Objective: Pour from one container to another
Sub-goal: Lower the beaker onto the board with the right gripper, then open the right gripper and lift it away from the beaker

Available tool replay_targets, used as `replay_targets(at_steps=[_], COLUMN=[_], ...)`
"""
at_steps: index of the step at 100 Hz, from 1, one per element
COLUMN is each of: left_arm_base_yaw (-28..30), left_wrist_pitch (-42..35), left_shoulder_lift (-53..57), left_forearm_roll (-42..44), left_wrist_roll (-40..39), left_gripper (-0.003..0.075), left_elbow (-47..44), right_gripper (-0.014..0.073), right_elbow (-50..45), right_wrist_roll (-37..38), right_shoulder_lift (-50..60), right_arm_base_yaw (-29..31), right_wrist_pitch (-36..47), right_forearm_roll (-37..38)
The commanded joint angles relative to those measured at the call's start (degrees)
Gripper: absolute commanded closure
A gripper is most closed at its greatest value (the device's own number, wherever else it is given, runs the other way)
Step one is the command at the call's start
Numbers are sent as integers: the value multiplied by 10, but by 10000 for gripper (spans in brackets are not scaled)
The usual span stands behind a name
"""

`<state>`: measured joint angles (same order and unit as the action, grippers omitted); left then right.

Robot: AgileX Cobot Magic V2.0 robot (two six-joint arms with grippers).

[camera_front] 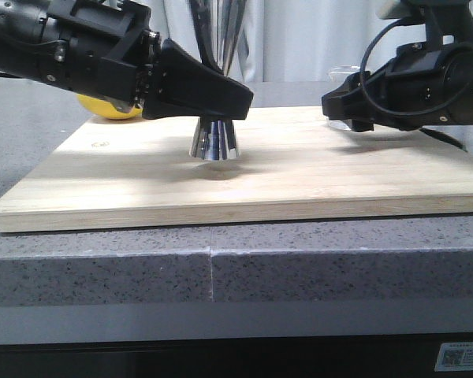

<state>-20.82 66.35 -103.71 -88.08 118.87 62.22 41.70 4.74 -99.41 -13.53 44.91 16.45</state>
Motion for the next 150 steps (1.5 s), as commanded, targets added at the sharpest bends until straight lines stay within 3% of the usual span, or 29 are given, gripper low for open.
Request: replay_targets(at_steps=[1,14,57,84,150], left_arm_base_yaw=[-5,-5,-5,-5,-5], left_wrist_pitch=[58,58,58,58,52], left_shoulder_lift=[32,32,32,32,32], left_forearm_roll=[-39,-39,-39,-39,-39], left_wrist_roll=[-3,-3,-3,-3,-3], left_gripper=[739,739,739,739,739], left_elbow=[16,16,16,16,16], right_gripper=[147,87,87,87,87], right_elbow=[10,10,10,5,-70], right_wrist_roll=[-2,-2,10,10,26], right_shoulder_lift=[31,31,52,87,261], right_arm_base_yaw=[5,5,5,5,5], right_wrist_pitch=[34,23,-2,-62,-113], right_forearm_roll=[1,1,1,1,1])
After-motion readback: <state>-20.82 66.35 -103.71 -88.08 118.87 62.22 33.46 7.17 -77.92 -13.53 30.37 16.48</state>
